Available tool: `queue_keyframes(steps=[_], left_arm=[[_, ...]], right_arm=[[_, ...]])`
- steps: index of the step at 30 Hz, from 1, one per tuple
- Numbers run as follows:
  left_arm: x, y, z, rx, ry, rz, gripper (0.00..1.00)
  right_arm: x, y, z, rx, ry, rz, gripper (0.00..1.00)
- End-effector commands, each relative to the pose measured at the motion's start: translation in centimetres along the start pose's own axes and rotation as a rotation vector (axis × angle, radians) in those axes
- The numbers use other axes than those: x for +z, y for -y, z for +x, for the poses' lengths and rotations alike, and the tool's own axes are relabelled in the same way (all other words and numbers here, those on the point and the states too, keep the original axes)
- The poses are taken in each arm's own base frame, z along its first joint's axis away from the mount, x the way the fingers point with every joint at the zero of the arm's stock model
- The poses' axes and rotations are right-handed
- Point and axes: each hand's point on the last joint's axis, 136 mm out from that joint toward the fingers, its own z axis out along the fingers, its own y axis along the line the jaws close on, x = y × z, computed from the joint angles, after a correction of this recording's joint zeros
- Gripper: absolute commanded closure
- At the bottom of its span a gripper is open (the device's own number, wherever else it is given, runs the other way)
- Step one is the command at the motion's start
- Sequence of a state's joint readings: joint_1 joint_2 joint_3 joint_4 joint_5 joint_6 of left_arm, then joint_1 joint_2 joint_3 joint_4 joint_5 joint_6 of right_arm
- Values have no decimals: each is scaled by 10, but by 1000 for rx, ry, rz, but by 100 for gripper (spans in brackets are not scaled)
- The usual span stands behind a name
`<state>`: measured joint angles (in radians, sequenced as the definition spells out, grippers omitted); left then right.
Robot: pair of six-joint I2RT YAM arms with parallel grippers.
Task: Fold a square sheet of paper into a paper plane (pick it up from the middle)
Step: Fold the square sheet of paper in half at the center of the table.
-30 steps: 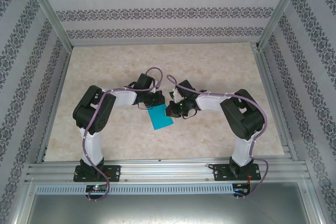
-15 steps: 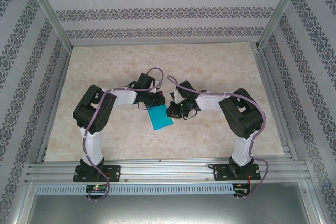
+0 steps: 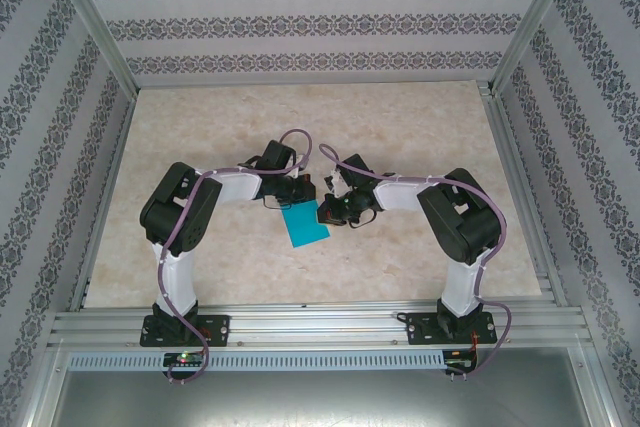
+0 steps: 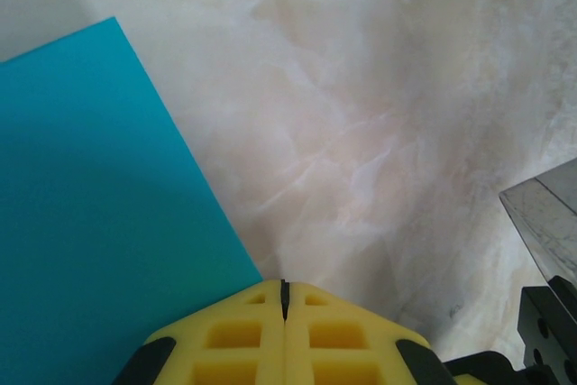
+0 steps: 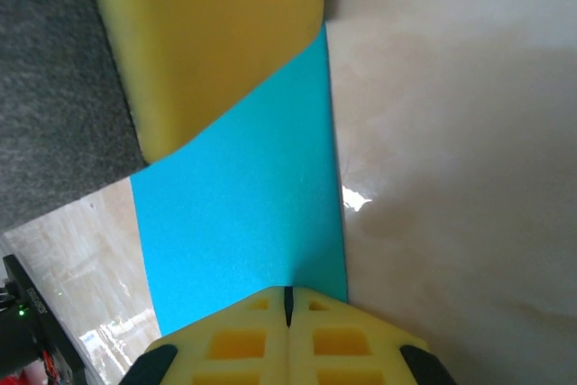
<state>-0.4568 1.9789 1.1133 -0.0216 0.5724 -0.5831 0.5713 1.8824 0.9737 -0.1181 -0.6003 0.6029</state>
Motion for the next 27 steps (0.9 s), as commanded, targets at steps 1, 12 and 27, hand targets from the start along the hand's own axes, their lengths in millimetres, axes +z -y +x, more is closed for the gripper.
queue_keyframes(steps=[1,12,27], left_arm=[[2,-23,-5,-27,-1,-92,99],[0,-39,-39,16,-55,-68,99],[-13,-81,-60,8,-14,-55,99]], right_arm=[[7,41,30,69,-77,110,100],[8,51,55,84,-144,112,100],[5,57,66,94,-157,125,100]])
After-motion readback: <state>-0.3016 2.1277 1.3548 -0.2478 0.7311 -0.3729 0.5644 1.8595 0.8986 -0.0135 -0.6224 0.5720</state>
